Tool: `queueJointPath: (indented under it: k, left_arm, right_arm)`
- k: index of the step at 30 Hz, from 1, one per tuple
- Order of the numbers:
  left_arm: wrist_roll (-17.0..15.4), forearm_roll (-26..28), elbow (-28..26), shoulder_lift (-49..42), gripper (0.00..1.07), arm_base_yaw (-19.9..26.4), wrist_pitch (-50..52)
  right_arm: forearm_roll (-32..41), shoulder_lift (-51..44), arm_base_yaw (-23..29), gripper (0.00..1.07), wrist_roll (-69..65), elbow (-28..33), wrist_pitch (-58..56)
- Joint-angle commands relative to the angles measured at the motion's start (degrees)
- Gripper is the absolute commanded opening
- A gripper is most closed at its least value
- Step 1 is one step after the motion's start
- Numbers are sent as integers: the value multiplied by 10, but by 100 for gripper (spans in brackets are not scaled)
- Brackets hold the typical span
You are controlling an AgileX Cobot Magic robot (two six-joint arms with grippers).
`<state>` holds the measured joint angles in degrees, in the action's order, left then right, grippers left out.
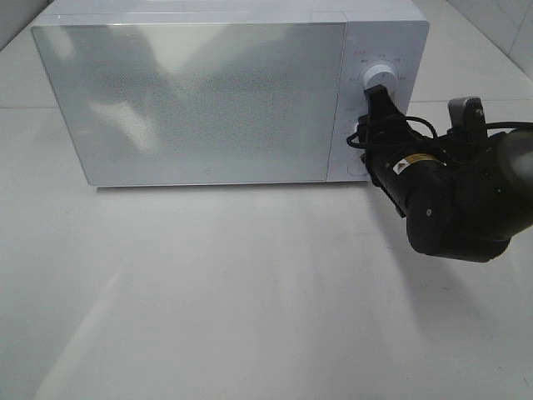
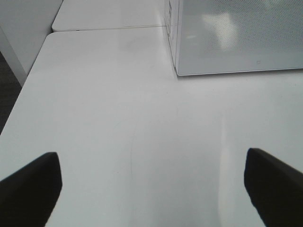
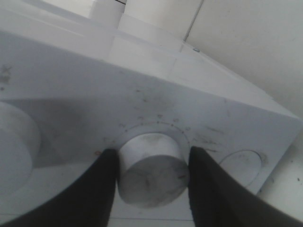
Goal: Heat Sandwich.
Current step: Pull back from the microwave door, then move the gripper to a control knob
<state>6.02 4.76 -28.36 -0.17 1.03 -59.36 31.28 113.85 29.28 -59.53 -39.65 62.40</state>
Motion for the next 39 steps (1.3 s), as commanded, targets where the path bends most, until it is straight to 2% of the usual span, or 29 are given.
queueJointPath:
  k: [1, 17, 34, 39]
  left_arm:
    - [-5, 6, 1, -16, 100, 1, 4]
    - [-5, 6, 1, -16, 100, 1, 4]
    - [-5, 6, 1, -16, 100, 1, 4]
    - [-5, 6, 1, -16, 100, 1, 4]
  right_arm:
    - [-28, -5, 1, 19, -78, -11, 32]
    - [-25, -5, 1, 21, -307, -11, 72]
    - [-30, -5, 1, 24, -287, -11, 78]
    - [-34, -5, 1, 28, -280, -11, 78]
